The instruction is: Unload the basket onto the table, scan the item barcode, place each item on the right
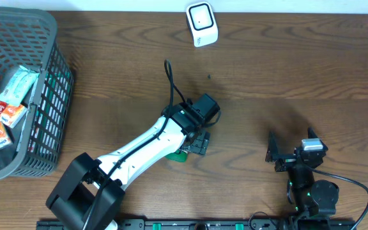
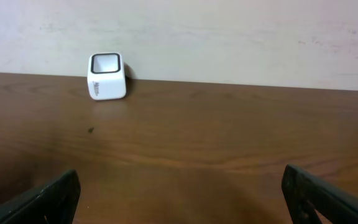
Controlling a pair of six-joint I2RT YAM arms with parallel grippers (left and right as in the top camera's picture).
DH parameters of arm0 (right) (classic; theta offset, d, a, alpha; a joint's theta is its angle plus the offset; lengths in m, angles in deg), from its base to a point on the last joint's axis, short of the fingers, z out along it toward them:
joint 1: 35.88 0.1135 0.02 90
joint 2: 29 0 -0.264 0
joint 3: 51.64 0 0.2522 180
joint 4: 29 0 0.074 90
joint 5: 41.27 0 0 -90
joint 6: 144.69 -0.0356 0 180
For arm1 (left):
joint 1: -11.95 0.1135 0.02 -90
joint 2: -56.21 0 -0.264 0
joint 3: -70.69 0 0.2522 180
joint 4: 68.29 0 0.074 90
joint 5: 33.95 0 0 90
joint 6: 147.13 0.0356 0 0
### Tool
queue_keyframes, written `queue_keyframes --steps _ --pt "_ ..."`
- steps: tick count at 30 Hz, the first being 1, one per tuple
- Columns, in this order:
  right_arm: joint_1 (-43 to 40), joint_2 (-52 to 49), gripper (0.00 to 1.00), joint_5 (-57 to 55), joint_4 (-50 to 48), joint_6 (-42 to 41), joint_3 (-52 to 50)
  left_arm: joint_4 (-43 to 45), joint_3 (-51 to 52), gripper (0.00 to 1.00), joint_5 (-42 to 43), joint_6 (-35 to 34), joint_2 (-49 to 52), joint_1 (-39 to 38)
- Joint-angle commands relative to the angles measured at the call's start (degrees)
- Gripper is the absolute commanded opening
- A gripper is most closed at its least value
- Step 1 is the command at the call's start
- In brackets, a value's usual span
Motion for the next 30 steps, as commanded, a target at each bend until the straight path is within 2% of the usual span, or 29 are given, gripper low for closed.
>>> queue_keyframes --steps 1,19,30 --pt "-0.31 0.07 0.99 -0.15 0.24 -0.79 -0.07 -0.09 0.28 0.89 -3.93 -0.83 0.63 -0.02" --pt "-0.31 0.07 0.99 -0.15 0.24 -0.79 -0.07 -0.33 2.93 0.89 -15.17 -1.64 0.63 0.04" --pt "-0.31 0.07 0.99 -0.15 0.26 -0.79 -0.07 -1.55 2.93 0.89 -16.68 -1.64 0.63 0.26"
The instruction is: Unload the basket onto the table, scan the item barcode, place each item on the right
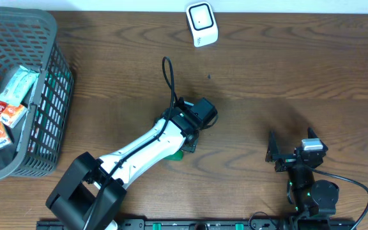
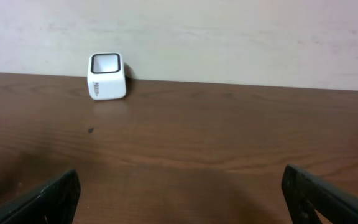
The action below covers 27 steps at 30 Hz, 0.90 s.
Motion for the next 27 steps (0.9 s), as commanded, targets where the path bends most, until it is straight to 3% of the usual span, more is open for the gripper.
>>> queue_keyframes --steps 1,27 --pt "-0.31 0.07 0.99 -0.15 0.22 -0.79 -0.07 -1.22 0.52 0.89 -2.08 -0.33 0.63 0.24" --pt "-0.31 0.07 0.99 -0.15 0.22 -0.79 -0.07 -4.5 0.85 0.85 -2.27 -1.79 0.63 3.48"
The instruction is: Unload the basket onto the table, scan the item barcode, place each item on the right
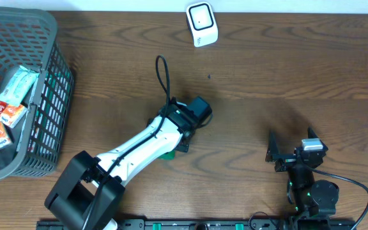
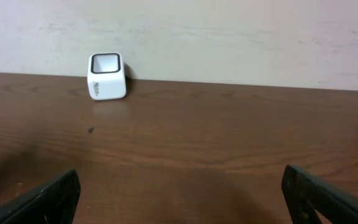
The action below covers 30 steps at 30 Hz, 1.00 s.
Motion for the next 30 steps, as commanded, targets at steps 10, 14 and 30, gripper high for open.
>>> queue_keyframes --steps 10,14,30 --pt "-0.31 0.07 0.99 -0.15 0.22 -0.79 -0.07 -2.08 0.83 0.78 -1.16 -0.33 0.63 1.66" --pt "-0.31 0.07 0.99 -0.15 0.22 -0.79 -0.07 -4.02 0.83 0.78 -3.67 -1.75 0.63 1.64" --pt "-0.31 0.07 0.99 -0.15 0.22 -0.79 -0.07 -2.01 4.2 0.78 -3.78 -2.47 0.63 1.66"
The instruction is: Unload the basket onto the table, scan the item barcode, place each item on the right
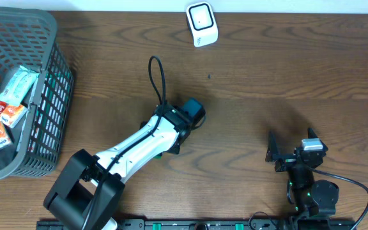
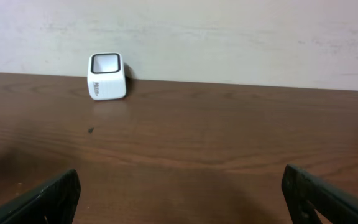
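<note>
The white barcode scanner stands at the table's far edge; the right wrist view shows it as the scanner by the wall. My left gripper hangs over the middle of the table, pointing toward the near edge. Its fingers are mostly hidden under the wrist. A sliver of a green item shows beneath it, seemingly held. My right gripper rests at the near right. In its own view the right gripper is open, with bare wood between the fingers.
A grey mesh basket sits at the left edge, holding several snack packets. The left arm's black cable loops up over the table. A small dark speck marks the wood below the scanner.
My left gripper and the green item under it have shifted a little to the left, nearer the basket. The right arm has not moved.
At first my left gripper was near the table's middle with the green item showing under its fingers. At each later moment the gripper and item sat further left. The scanner, basket and right arm stayed put throughout.
</note>
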Controlling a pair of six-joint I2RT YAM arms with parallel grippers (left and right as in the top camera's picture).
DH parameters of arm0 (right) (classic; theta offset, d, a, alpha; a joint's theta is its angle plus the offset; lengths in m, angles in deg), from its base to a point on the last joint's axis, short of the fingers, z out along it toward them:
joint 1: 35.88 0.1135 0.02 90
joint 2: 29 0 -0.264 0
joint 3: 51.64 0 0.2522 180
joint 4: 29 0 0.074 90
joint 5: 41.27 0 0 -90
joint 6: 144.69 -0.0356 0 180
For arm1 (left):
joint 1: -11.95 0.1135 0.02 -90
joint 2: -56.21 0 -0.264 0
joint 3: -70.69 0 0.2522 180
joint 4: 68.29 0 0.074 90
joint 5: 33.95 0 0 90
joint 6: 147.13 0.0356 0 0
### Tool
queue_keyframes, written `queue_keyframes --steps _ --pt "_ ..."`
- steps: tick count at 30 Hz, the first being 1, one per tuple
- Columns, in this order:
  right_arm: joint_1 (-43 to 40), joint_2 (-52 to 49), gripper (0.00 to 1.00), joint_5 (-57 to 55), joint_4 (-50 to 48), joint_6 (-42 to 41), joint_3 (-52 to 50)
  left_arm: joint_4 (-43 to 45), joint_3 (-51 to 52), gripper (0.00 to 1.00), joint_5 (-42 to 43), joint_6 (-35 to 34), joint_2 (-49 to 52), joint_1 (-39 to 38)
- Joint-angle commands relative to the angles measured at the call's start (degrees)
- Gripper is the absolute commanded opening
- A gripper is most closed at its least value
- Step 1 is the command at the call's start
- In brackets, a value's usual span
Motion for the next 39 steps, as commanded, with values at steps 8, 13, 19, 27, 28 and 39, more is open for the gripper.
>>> queue_keyframes --steps 8,13,19,27,28,39 --pt "-0.31 0.07 0.99 -0.15 0.22 -0.79 -0.07 1.75 1.95 0.77 -1.6 -0.66 0.63 0.57" --pt "-0.31 0.07 0.99 -0.15 0.22 -0.79 -0.07 1.92 1.92 0.76 -1.57 0.61 0.63 2.21" --pt "-0.31 0.07 0.99 -0.15 0.22 -0.79 -0.07 1.92 1.95 0.76 -1.38 1.53 0.63 3.32" --pt "-0.31 0.07 0.99 -0.15 0.22 -0.79 -0.07 1.97 1.95 0.77 -1.38 1.75 0.63 3.32" --pt "-0.31 0.07 0.99 -0.15 0.22 -0.79 -0.07 1.97 1.95 0.77 -1.38 1.75 0.63 3.32" --pt "-0.31 0.07 0.99 -0.15 0.22 -0.79 -0.07 1.97 1.95 0.77 -1.38 3.26 0.63 3.72"
